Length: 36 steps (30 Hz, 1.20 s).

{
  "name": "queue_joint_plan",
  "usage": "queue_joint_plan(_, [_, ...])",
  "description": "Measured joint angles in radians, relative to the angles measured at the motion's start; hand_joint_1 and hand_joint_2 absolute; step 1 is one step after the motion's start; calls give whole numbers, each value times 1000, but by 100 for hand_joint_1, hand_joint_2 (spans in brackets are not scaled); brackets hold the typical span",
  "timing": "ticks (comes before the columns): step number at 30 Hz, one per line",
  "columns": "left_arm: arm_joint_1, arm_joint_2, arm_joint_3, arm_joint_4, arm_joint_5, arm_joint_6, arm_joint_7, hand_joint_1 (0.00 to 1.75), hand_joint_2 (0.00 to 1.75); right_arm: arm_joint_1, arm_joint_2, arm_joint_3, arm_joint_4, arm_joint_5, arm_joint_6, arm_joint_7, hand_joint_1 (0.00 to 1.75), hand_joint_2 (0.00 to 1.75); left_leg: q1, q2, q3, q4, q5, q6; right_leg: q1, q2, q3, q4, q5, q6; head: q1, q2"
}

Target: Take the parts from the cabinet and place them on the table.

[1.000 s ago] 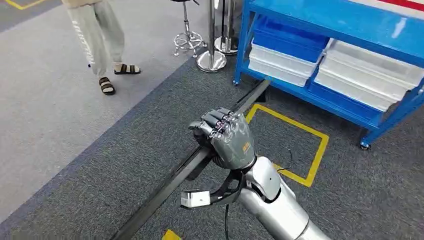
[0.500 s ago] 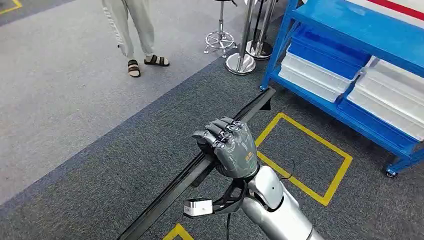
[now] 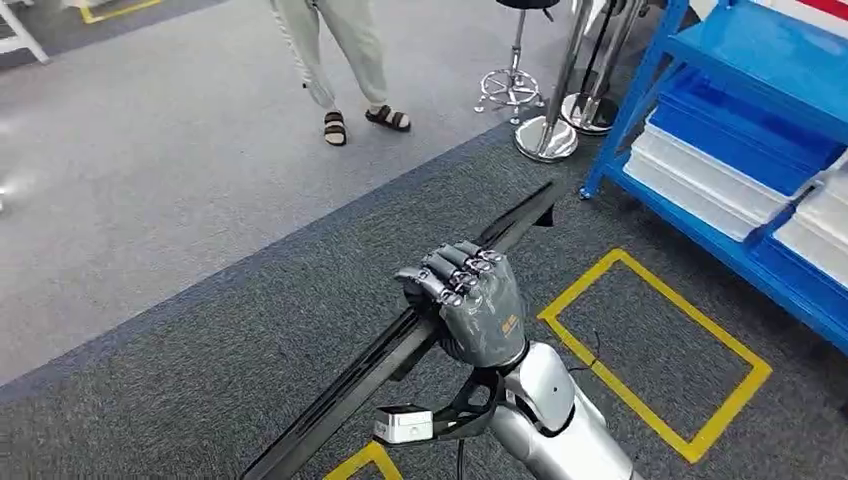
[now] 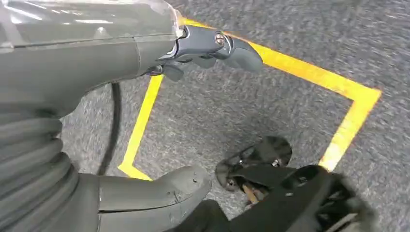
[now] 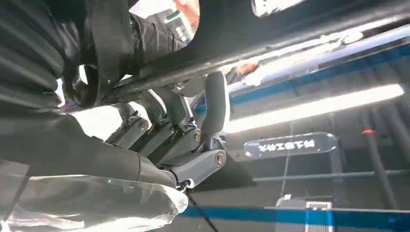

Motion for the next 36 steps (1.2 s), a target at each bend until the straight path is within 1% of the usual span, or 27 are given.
queue_joint_plan(2, [0,1,0,0,5,0,0,0,175,3,-2,0,-8,5,0,0,175,175,1,10,71,-125,66,1,0,-22,1,5,-5,4,0,0])
queue_joint_plan(3, [-1,1,0,-3,9,0,-1,0,175,3,-3,0,-15,8,0,-2,175,175,0,46,136,-238,109,6,0,-35,3,10,-10,9,0,0])
queue_joint_plan(4, [-4,0,0,-5,11,2,-2,0,175,4,-3,0,-21,8,0,-2,175,175,-11,93,159,-284,91,11,8,-44,2,13,-15,15,0,0])
queue_joint_plan(5, [-6,0,0,-6,13,2,-3,0,175,4,-5,-1,-26,8,0,-3,175,175,-12,73,157,-287,100,23,11,-52,2,16,-17,19,1,0])
queue_joint_plan(8, [2,2,0,-8,16,2,-3,0,175,8,-5,-1,-37,8,0,-5,175,175,-17,42,149,-287,103,36,12,-80,8,10,-16,30,1,0])
queue_joint_plan(9, [3,2,0,-8,16,3,-3,0,175,8,-6,-1,-40,8,-1,-5,175,175,-8,32,154,-299,111,46,10,-65,5,17,-25,40,1,0])
queue_joint_plan(10, [3,2,-1,-8,16,4,-3,0,175,10,-6,-1,-43,8,-3,-6,175,175,-6,23,154,-301,114,50,3,-11,-3,41,-48,44,1,0])
queue_joint_plan(11, [0,2,-2,-8,14,5,-2,0,175,15,-8,-2,-51,10,-6,-7,175,175,-6,13,151,-300,116,55,1,24,-31,103,-89,45,0,0])
queue_joint_plan(13, [-3,2,-3,-11,12,8,-1,0,175,28,-14,-10,-56,15,-11,-8,175,175,-8,-11,149,-300,117,58,1,44,-107,262,-159,47,1,0])
queue_joint_plan(14, [-3,2,-4,-11,12,8,0,0,175,33,-16,-11,-56,18,-11,-9,175,175,-9,-24,149,-299,117,58,1,46,-133,312,-168,47,1,0])
queue_joint_plan(15, [-2,2,-6,-11,12,8,0,0,175,39,-18,-13,-58,20,-11,-10,175,175,-9,-39,149,-297,117,58,1,46,-138,316,-151,47,1,0])
queue_joint_plan(17, [-4,3,-11,-14,12,9,0,0,175,41,-21,-17,-64,25,-12,-13,175,175,-9,-70,149,-292,117,58,-4,53,-83,191,-63,42,1,0])
queue_joint_plan(18, [-5,2,-13,-15,12,9,0,0,175,40,-21,-18,-67,25,-12,-13,175,175,-9,-84,149,-289,115,55,-6,76,-41,99,-15,39,1,0])
queue_joint_plan(19, [-5,2,-15,-17,12,9,0,0,175,40,-21,-20,-72,26,-12,-14,175,175,-6,-93,146,-288,115,53,-11,132,-20,43,-9,37,1,0])
queue_joint_plan(20, [-9,2,-16,-18,12,9,0,0,175,42,-21,-22,-73,26,-13,-14,175,175,-13,-104,136,-279,115,44,-13,156,-18,28,-10,37,1,0])
queue_joint_plan(23, [-10,3,-16,-19,14,9,-2,0,175,43,-23,-25,-75,32,-16,-14,175,175,0,-143,127,-291,128,21,-2,121,-19,30,-6,31,1,0])
queue_joint_plan(24, [-10,6,-16,-19,16,9,-3,0,175,43,-23,-25,-78,36,-17,-16,175,175,0,-148,122,-288,126,17,-13,104,-13,16,1,21,1,0])
queue_joint_plan(25, [-10,4,-18,-20,17,9,-4,0,175,42,-23,-25,-82,42,-17,-16,175,175,-5,-89,117,-268,112,15,-10,89,-7,11,3,15,1,0])
queue_joint_plan(26, [-13,3,-19,-21,18,8,-4,0,175,43,-22,-25,-88,49,-19,-16,175,175,-7,-44,92,-215,76,13,-8,74,-6,10,2,8,0,0])
queue_joint_plan(28, [-19,3,-19,-25,18,8,-3,0,175,49,-23,-25,-94,65,-20,-10,175,175,-4,-11,17,-56,1,6,0,37,-6,11,-1,1,1,0])
queue_joint_plan(29, [-18,3,-20,-25,18,8,-2,0,175,52,-23,-25,-95,69,-20,-9,175,175,-3,-6,-7,-2,-15,4,1,22,-6,12,-2,0,0,0])
queue_joint_plan(30, [-15,3,-20,-25,19,8,0,0,175,55,-22,-25,-95,70,-20,-8,175,175,-2,-2,-12,11,-9,3,2,9,-6,12,-4,-1,0,0])
queue_joint_plan(32, [-10,4,-20,-25,20,8,0,0,175,56,-22,-25,-98,70,-20,-6,175,175,-2,6,43,-87,52,5,2,-16,-4,14,-7,1,0,0])
queue_joint_plan(33, [-11,4,-21,-25,21,8,0,0,175,56,-22,-25,-100,74,-21,-3,175,175,-2,25,102,-193,98,9,3,-30,-1,15,-10,5,0,0])
queue_joint_plan(34, [-12,4,-21,-26,22,10,0,0,175,57,-22,-25,-103,77,-22,0,175,175,-5,61,144,-268,112,14,5,-41,2,16,-14,9,0,0])
queue_joint_plan(35, [-15,4,-22,-27,23,10,0,0,175,58,-23,-25,-105,80,-23,3,175,175,-20,82,153,-287,102,22,14,-49,2,19,-18,16,0,0])
queue_joint_plan(36, [-15,4,-22,-27,24,10,0,0,175,58,-23,-26,-105,80,-23,3,175,175,-18,79,153,-288,104,24,14,-51,2,20,-18,16,1,0])
